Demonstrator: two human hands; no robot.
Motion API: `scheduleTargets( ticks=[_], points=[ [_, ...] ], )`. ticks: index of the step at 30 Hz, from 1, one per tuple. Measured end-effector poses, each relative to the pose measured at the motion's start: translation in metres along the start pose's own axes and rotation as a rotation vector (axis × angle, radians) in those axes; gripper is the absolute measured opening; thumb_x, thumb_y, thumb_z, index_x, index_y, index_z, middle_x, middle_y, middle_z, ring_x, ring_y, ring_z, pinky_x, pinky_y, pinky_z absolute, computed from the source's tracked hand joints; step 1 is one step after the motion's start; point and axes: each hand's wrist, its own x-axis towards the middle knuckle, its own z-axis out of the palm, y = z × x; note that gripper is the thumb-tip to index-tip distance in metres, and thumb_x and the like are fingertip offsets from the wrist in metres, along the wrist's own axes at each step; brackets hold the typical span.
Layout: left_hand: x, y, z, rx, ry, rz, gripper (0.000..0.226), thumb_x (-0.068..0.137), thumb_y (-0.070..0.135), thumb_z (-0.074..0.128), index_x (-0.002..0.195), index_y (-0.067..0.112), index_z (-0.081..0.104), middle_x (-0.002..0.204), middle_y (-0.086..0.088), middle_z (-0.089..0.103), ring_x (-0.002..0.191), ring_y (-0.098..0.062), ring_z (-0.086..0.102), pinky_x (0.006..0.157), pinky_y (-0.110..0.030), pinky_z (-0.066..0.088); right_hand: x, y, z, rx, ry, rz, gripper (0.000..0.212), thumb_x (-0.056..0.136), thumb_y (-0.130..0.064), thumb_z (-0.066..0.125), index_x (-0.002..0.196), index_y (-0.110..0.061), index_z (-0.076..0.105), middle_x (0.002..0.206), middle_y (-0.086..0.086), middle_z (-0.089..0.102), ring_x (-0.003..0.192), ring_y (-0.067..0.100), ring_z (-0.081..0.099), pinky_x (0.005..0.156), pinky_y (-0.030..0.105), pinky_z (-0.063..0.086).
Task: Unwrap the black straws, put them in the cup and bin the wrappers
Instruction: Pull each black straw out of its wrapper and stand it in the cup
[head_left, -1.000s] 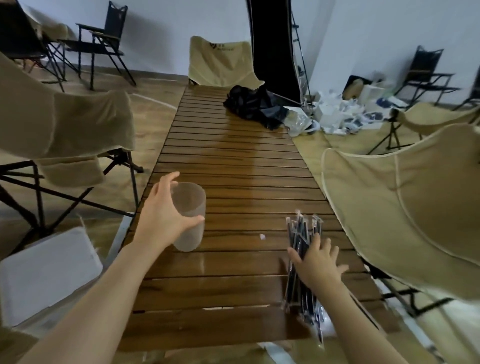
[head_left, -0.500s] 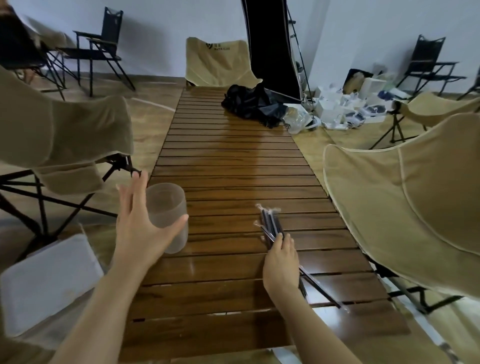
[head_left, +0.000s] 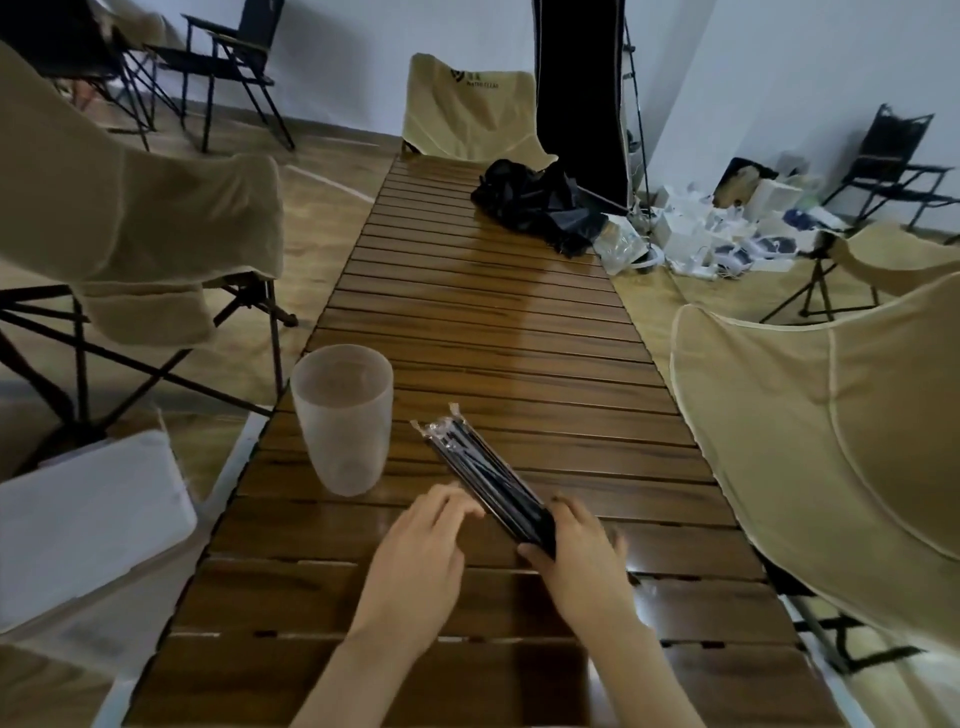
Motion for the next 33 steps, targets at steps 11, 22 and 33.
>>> scheduleTargets(
  ticks=[11,22,33],
  points=[
    [0.058,-0.037,0.023,0.199,-0.136,0.188,0.06,0.098,0.045,0.045,0.151,0.041,0.017,0.157,0.019,0.023,0.148,-0.005,0.008,0.123,-0.034,0.008,0.037,0.043,-0.023,-0.001,-0.151,-0.322,0.062,0.094,-0.007,0.048,0.136,-0.048,0.026,0.144,-0.028,0.026,0.141,-0.002,0.012,0.119,0.038,0.013],
    [0.042,-0.029,0.038,0.354,-0.127,-0.001,0.063,0.096,0.028,0.055,0.15,0.03,0.022,0.157,-0.003,0.022,0.147,-0.029,0.017,0.118,-0.045,0.009,0.012,-0.032,0.018,0.058,0.073,0.082,0.067,0.094,-0.015,0.038,0.152,-0.022,0.003,0.159,0.002,-0.009,0.145,0.022,-0.015,0.115,0.052,-0.007],
    [0.025,-0.039,0.027,0.366,-0.297,0.008,0.053,0.103,0.045,0.01,0.152,0.037,-0.008,0.16,0.01,-0.012,0.148,-0.021,-0.015,0.122,-0.043,-0.002,-0.001,-0.012,0.0,0.119,-0.143,0.043,0.068,0.099,-0.013,0.039,0.151,-0.014,-0.004,0.158,0.008,-0.013,0.146,0.024,-0.01,0.119,0.044,0.007]
  ],
)
